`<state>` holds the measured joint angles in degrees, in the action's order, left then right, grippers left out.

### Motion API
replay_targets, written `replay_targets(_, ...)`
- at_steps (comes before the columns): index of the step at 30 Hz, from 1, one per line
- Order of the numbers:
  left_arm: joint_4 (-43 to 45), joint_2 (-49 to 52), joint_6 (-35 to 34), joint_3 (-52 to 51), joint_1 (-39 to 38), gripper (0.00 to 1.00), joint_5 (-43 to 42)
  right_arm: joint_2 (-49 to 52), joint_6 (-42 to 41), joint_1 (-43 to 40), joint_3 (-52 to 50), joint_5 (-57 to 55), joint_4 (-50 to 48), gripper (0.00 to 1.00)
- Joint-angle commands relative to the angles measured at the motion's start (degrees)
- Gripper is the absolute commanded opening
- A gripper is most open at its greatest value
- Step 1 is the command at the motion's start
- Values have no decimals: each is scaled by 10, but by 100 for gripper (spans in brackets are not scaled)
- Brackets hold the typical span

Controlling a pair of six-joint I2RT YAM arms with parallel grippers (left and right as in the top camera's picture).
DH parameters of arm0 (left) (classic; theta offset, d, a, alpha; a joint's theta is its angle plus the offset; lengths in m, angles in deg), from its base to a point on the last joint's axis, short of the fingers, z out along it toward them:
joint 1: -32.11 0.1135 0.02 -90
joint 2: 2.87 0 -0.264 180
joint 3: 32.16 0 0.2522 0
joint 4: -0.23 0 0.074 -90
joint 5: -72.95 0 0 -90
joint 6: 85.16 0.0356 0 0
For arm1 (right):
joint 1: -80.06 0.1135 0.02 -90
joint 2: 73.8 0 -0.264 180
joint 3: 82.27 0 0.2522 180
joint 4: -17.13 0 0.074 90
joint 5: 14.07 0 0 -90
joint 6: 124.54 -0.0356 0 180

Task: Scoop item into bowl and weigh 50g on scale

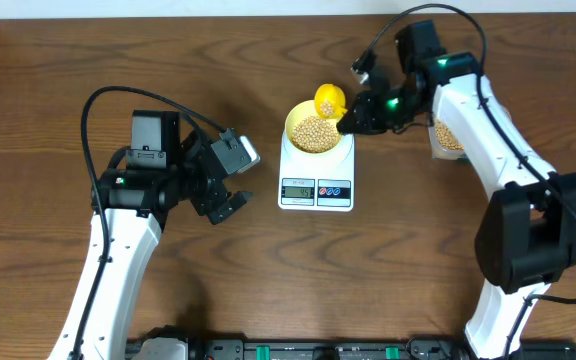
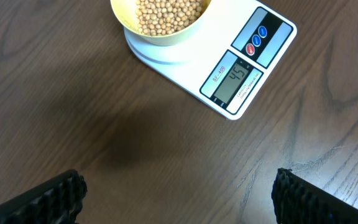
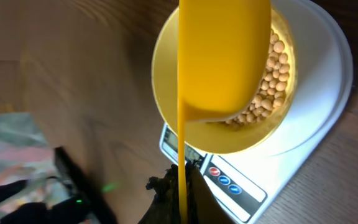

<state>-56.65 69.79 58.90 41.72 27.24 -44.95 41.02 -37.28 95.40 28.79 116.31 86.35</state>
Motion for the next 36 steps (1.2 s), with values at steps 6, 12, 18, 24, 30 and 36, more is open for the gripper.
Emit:
replay_targets(6, -1, 3, 5, -5, 2, 97, 3, 6, 16, 40, 10, -89, -5, 1)
replay_targets(12, -1, 3, 5, -5, 2, 98, 3, 6, 25, 54, 11, -116, -6, 1)
replay_targets(18, -1, 3, 5, -5, 2, 98, 3, 6, 39, 68, 28, -158, -2, 1)
replay_targets(24, -1, 3, 5, -5, 2, 98, 3, 6, 71, 84, 61, -220, 23, 1)
replay_targets(30, -1, 3, 5, -5, 2, 98, 3, 5, 93, 100, 82, -267, 54, 1)
replay_targets(36, -1, 3, 5, -5, 2, 97, 3, 6, 102, 116, 88, -303, 62, 1)
